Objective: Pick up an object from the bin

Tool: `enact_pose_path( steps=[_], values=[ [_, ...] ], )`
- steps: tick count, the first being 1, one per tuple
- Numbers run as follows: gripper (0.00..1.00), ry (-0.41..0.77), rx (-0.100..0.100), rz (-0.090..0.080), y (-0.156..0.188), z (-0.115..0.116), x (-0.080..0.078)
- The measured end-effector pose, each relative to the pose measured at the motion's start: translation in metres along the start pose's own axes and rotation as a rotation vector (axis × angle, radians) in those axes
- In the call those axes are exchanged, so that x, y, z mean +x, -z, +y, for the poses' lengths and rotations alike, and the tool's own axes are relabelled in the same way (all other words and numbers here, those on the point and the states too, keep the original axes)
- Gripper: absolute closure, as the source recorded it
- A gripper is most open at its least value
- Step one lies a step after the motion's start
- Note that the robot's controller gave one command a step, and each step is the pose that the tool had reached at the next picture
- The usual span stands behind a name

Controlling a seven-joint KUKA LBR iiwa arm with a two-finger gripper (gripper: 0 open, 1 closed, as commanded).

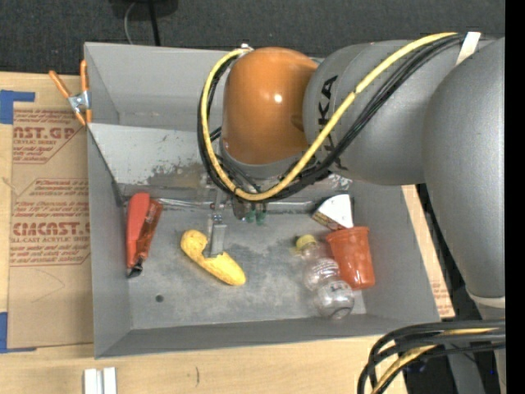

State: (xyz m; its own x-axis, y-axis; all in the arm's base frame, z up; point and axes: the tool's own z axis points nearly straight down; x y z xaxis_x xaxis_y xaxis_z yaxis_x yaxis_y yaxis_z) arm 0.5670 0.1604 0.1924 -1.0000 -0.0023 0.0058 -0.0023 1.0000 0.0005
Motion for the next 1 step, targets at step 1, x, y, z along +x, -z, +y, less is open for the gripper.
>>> enact_pose_path(
  steps=[1],
  values=[
    [0.0, -0.001, -0.001, -0.007, 0.0047, -0.0007, -0.0012]
  ],
)
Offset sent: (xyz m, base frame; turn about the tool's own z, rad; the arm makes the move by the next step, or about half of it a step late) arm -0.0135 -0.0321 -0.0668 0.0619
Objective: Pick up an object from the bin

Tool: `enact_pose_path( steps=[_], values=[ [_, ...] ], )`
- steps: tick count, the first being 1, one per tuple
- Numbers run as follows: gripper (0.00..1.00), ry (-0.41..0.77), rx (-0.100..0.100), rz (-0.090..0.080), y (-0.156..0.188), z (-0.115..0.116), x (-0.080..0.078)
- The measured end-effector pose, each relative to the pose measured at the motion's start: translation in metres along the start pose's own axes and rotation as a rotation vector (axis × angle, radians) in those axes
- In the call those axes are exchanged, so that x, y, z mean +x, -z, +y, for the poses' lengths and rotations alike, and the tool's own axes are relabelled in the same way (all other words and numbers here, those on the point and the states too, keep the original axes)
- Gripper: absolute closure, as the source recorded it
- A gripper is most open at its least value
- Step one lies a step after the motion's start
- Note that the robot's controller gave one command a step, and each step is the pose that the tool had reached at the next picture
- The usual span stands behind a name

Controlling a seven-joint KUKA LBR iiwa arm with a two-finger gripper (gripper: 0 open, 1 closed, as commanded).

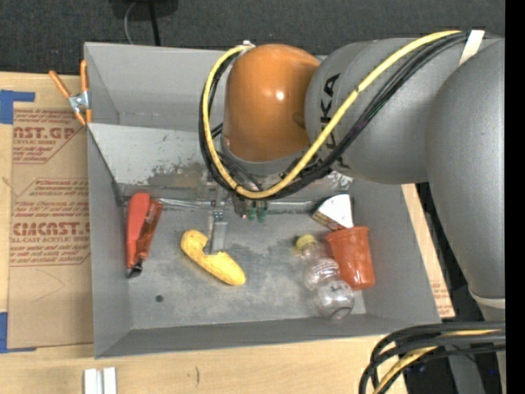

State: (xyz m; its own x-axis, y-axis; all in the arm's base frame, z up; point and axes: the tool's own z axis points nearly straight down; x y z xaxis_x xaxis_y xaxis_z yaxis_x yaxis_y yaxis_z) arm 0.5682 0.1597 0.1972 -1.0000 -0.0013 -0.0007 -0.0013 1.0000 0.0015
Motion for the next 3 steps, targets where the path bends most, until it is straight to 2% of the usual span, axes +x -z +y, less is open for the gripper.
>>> enact_pose_path(
  steps=[1, 2, 3],
  values=[
    [0.0, -0.033, -0.003, -0.005, -0.039, -0.017, 0.007],
    [0.0, -0.021, -0.001, -0.001, -0.088, -0.039, 0.013],
    [0.0, -0.105, -0.001, 0.003, -0.105, -0.042, 0.019]
  ],
)
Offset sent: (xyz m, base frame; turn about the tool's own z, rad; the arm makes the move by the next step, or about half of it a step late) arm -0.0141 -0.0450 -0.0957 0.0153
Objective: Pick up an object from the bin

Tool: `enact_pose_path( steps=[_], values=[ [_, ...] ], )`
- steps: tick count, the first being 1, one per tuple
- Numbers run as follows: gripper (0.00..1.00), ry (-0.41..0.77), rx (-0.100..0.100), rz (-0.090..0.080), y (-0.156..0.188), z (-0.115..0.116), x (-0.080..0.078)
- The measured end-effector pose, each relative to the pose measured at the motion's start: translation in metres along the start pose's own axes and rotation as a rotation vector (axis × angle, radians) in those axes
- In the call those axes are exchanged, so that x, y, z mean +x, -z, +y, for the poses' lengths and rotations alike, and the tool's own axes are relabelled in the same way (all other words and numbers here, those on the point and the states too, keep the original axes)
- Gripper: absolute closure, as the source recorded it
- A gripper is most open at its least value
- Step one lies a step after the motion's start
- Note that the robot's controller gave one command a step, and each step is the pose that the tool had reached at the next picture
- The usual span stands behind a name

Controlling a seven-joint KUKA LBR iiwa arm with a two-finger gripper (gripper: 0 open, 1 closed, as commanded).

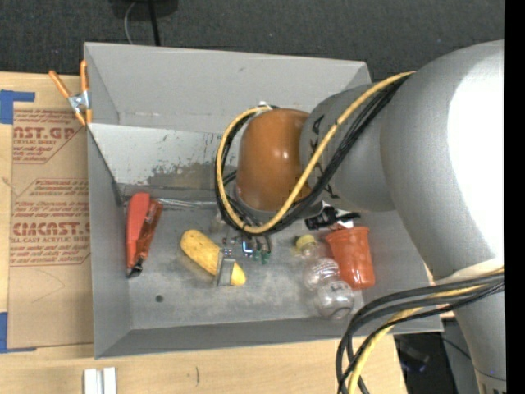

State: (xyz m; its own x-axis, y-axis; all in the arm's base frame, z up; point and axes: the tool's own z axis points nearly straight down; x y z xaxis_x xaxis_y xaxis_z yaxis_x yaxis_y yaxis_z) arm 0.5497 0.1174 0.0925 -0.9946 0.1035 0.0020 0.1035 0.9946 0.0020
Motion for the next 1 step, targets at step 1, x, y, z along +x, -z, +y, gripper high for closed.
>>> enact_pose_path(
  steps=[1],
  values=[
    [1.0, -0.243, -0.001, -0.003, -0.0188, 0.0134, -0.0004]
  ],
)
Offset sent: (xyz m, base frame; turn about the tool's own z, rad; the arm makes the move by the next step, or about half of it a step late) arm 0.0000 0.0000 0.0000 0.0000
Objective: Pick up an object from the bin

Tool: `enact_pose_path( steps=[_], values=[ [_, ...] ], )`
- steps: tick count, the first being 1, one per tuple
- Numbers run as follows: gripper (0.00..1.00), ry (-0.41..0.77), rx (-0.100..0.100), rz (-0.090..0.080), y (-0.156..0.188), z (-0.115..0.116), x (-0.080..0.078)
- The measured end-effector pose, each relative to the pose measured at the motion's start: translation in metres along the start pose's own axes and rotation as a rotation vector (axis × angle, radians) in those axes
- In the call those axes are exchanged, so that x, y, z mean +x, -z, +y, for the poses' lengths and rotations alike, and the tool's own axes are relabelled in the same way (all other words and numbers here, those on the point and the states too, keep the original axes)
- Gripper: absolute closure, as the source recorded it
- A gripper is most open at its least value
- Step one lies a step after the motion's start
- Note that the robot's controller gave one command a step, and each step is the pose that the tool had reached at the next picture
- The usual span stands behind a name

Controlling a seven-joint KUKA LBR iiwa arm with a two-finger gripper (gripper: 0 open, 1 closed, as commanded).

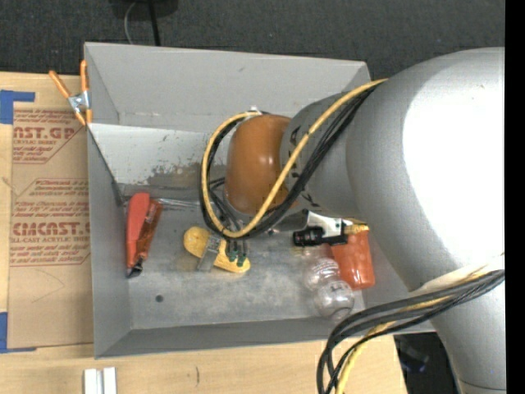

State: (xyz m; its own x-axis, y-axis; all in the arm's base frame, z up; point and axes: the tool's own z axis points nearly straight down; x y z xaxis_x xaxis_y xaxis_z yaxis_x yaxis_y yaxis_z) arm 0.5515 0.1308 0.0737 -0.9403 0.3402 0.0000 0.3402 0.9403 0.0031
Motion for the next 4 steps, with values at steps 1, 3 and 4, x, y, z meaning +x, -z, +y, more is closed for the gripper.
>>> enact_pose_path(
  steps=[1, 3, 4],
  values=[
    [1.0, 0.0, 0.0, 0.0, 0.0, 0.0, 0.0],
    [1.0, -0.015, -0.002, -0.001, -0.004, 0.004, -0.036],
    [1.0, -0.022, -0.003, -0.002, 0.132, -0.008, -0.007]
  ],
)
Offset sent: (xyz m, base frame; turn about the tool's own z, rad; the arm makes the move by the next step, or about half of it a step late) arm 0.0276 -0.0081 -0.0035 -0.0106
